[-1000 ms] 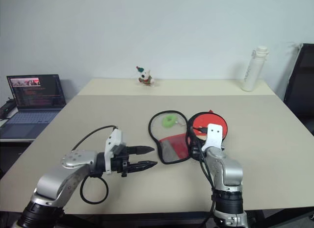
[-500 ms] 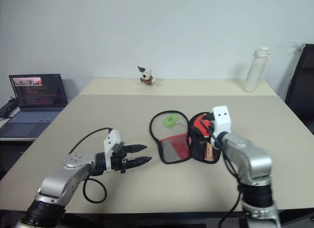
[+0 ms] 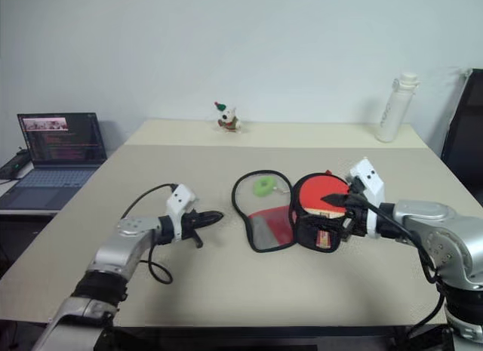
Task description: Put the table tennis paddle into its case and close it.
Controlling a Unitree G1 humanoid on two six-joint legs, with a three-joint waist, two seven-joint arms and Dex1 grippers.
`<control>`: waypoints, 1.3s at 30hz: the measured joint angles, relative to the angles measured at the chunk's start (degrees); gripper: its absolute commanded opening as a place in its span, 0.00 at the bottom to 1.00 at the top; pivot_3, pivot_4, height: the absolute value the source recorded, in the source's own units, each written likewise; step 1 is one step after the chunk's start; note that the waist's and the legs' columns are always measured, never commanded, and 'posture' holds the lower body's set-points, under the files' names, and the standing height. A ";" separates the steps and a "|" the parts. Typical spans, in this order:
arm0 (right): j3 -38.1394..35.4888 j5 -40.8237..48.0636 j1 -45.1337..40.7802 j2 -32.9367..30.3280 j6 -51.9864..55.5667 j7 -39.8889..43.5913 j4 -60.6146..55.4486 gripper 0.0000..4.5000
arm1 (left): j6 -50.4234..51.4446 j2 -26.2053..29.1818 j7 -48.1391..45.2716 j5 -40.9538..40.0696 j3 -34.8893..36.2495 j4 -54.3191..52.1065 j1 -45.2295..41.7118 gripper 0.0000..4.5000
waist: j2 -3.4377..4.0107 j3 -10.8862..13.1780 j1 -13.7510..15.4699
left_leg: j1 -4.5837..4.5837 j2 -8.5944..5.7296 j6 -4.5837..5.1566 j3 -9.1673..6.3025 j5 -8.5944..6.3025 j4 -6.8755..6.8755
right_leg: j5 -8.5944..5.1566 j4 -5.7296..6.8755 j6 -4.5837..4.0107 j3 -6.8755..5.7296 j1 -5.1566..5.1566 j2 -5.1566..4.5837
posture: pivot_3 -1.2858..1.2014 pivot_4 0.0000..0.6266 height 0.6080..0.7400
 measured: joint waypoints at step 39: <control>-4.65 -4.53 10.15 -12.08 -10.76 -0.09 12.15 1.00 | -17.63 -25.05 -5.05 6.98 -1.94 29.52 -29.58 0.00 | -0.10 0.04 -0.28 | 0.02 0.01 -0.25 0.00 0.15 0.14 | 0.00 0.06 0.04 0.08 0.01 0.35 | 0.52 0.24 1.00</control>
